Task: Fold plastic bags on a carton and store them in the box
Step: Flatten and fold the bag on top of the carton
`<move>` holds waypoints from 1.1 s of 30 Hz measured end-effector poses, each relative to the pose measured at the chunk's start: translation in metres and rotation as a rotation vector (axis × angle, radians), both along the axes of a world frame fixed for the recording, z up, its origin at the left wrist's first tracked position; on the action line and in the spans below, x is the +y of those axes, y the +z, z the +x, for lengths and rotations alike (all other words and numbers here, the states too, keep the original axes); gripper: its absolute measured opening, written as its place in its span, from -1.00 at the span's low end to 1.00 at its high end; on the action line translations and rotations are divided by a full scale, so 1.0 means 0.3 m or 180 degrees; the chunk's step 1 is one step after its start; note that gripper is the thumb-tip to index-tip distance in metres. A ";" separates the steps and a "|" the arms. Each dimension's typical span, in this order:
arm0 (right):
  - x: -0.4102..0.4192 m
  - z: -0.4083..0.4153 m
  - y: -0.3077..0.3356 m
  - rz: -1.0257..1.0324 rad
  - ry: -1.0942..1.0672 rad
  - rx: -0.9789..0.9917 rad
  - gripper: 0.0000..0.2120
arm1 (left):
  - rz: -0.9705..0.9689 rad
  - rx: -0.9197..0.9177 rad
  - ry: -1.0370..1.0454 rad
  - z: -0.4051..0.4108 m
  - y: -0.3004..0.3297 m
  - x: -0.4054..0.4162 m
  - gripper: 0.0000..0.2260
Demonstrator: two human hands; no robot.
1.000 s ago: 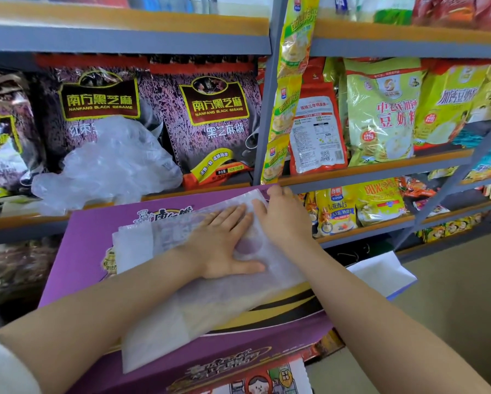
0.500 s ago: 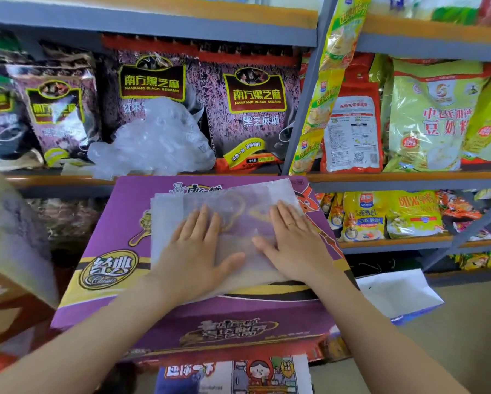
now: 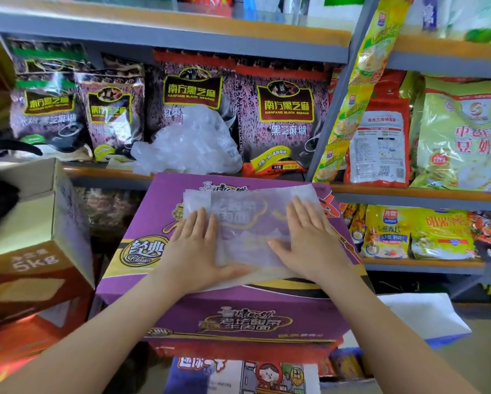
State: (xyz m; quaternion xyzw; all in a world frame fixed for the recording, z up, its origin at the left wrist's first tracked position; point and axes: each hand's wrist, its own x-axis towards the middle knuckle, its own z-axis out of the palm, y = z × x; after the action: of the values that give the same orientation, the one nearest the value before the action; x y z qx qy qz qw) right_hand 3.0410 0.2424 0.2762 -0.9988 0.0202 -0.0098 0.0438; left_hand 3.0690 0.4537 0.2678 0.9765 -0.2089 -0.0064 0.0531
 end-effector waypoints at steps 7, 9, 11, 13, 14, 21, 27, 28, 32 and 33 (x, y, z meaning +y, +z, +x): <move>0.158 -0.010 -0.034 0.0234 0.0826 0.0255 -0.14 | -0.0030 0.0011 -0.0062 0.001 0.000 0.005 0.34; 0.112 -0.009 -0.031 0.0179 0.0813 0.0345 -0.25 | 0.0015 0.0054 -0.0110 0.003 -0.001 0.008 0.34; 0.061 -0.019 -0.026 0.0145 0.0768 0.0382 -0.28 | 0.0053 0.0082 -0.0131 0.008 -0.003 0.011 0.33; 0.006 -0.030 -0.030 0.0085 0.0675 0.0406 -0.21 | 0.0078 0.0089 -0.0138 0.010 -0.003 0.016 0.32; -0.025 -0.035 -0.032 0.0062 0.0615 0.0433 -0.20 | 0.0096 0.0089 -0.0153 0.008 -0.001 0.018 0.32; -0.212 -0.088 -0.001 0.0470 0.0654 0.0222 -0.24 | -0.0378 -0.0141 -0.0307 -0.020 0.024 0.034 0.21; -0.239 -0.180 0.008 0.0635 0.0476 -0.0106 -0.20 | -0.1081 -0.0996 -0.1019 -0.152 -0.056 0.134 -0.43; -0.232 -0.181 0.010 0.0682 0.0506 -0.0085 -0.21 | -0.1064 -0.0984 -0.1028 -0.159 -0.075 0.146 -0.45; -0.208 -0.178 0.017 0.1045 0.0692 -0.0148 -0.30 | -0.1130 -0.0920 -0.1003 -0.153 -0.105 0.171 -0.54; -0.209 -0.181 0.016 0.1062 0.0721 -0.0113 -0.26 | -0.1197 -0.0906 -0.1045 -0.151 -0.102 0.178 -0.56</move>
State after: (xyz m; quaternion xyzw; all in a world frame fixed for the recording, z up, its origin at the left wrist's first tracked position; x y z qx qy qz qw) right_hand 2.9866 0.1797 0.2808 -0.9732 -0.0917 -0.0189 0.2099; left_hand 3.0237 0.5072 0.2371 0.8937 -0.3670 0.1610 0.2016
